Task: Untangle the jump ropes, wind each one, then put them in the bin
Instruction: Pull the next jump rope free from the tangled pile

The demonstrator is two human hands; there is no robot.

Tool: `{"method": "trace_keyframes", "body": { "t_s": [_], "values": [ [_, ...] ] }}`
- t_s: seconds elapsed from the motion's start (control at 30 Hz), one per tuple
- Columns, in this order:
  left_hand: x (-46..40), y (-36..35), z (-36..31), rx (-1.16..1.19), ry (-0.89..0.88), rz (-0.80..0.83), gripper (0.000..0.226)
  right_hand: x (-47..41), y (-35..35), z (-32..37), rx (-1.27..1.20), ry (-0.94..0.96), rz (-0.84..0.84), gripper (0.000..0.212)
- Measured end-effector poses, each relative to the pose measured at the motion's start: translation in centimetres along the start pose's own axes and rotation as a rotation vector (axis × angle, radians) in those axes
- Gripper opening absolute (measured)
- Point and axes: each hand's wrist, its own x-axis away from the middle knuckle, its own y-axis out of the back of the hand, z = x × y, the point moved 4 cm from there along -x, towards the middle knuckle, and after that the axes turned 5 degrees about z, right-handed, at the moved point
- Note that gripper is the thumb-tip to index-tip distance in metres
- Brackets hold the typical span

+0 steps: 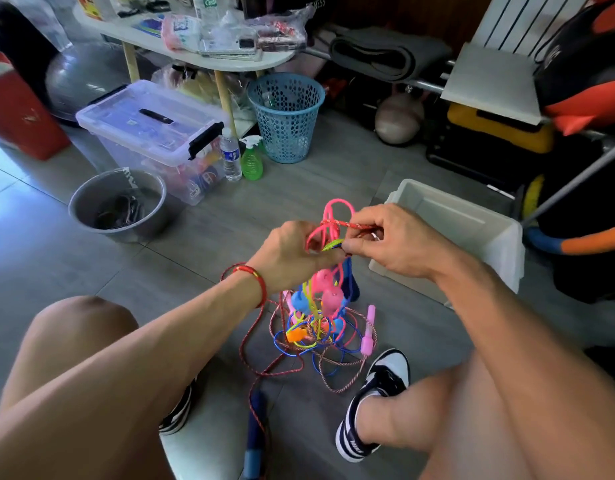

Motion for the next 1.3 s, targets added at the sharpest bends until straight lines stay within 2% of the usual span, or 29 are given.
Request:
{"method": "trace_keyframes", "body": {
  "t_s": [0.23,0.37,0.47,0.53,0.67,0.97,1.03,1.17,1.3],
  "values": [
    [-0.3,1.2,0.0,0.098,0.103,0.036,0.026,-0.2,1.2,-0.3,0.234,-0.003,-0.057,0.013],
    [-0.3,1.1,0.2,0.188,0.129,-0.026,0.022,-0.6,1.1,-0.1,0.247,0.0,-0.124,0.015],
    [-0.3,0.8,0.2,0.198,0.176,-0.071,0.036,-0.9,0.4,0.6,0.247,0.07,-0.183,0.02],
    [-0.2,0.8,0.3,0.212,0.201,-0.1,0.042,-1.1,0.4,0.8,0.189,0.076,-0.218,0.019],
    [-0.2,0.9,0.3,0.212,0.218,-0.046,0.03,-1.0,0.3,0.6,0.034,0.039,-0.229,0.015],
    [-0.1,0.5,-0.2,0.144,0.269,0.046,0.026,-1.2,-0.6,0.1,-0.037,-0.132,-0.326,0.032],
    [-0.2,0.4,-0.1,0.182,0.28,0.02,0.021,-1.2,-0.7,0.1,-0.041,-0.156,-0.352,0.032],
    [-0.3,0.4,0.2,0.211,0.23,-0.083,0.026,-1.4,-1.1,-0.1,-0.255,-0.145,-0.302,0.026],
    [-0.6,0.5,0.5,0.154,0.168,-0.112,0.023,-1.3,-1.3,0.1,-0.24,-0.132,-0.311,0.025]
  ]
}}
